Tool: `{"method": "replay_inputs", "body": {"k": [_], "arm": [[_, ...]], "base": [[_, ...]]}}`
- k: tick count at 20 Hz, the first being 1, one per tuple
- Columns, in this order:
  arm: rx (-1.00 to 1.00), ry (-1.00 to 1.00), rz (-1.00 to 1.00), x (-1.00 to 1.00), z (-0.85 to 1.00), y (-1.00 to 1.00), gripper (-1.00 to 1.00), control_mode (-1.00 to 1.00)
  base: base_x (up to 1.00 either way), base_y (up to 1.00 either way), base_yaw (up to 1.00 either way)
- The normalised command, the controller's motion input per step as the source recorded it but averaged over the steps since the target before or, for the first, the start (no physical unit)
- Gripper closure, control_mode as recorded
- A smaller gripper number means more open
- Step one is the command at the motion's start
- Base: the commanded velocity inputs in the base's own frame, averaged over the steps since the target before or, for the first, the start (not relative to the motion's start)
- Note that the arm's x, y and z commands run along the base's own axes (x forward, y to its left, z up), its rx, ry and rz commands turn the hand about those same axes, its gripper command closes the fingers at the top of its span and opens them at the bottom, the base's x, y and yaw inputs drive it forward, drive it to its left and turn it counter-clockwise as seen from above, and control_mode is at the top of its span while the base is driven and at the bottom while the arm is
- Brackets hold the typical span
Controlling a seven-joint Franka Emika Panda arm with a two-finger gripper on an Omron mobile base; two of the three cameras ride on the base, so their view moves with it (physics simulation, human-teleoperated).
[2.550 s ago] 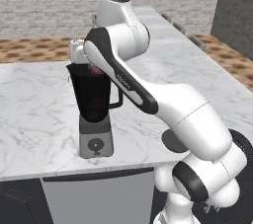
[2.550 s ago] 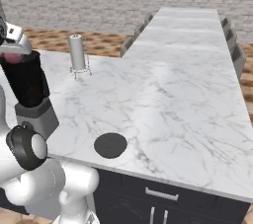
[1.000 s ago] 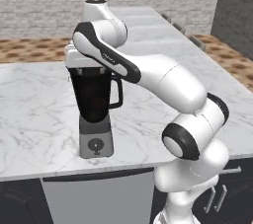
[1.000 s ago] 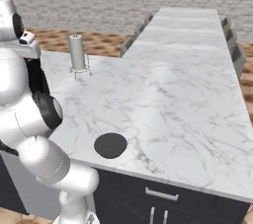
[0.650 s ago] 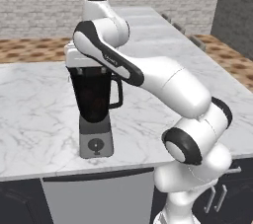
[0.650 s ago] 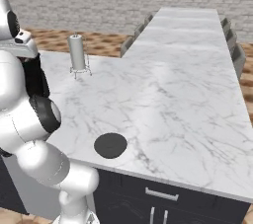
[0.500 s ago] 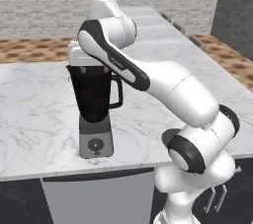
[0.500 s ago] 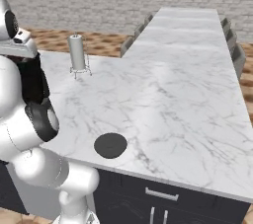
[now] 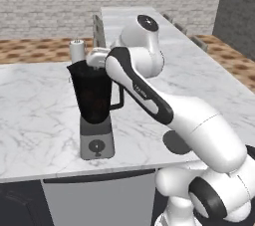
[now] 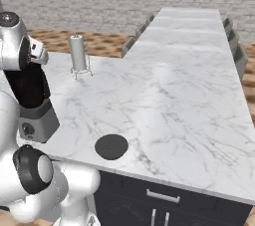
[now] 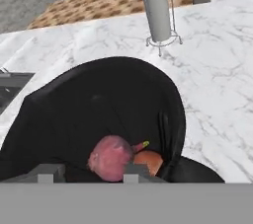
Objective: Grab the onions from the fridge, place them in the blender, close the lid, and turn on the blender to create a marinade.
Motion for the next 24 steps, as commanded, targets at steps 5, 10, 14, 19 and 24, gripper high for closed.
{"method": "replay_inputs", "body": {"k": [5,10,14,19,24], "arm": [[0.06,-0.15,-0.06,-0.55,0.08,-1.0,-1.0,-1.0],[0.15,-0.07,-0.04,-0.42,0.61,-0.81,-1.0,-1.0],[0.14,0.07,-0.07,-0.26,0.94,-0.61,-1.0,-1.0],[0.04,0.29,-0.09,-0.25,0.1,-0.87,-1.0,-1.0],[-0.02,0.41,-0.13,-0.23,-0.56,-0.83,-1.0,-1.0]], "base": [[0.0,0.0,0.0],[0.0,0.0,0.0],[0.0,0.0,0.0],[0.0,0.0,0.0],[0.0,0.0,0.0]]}}
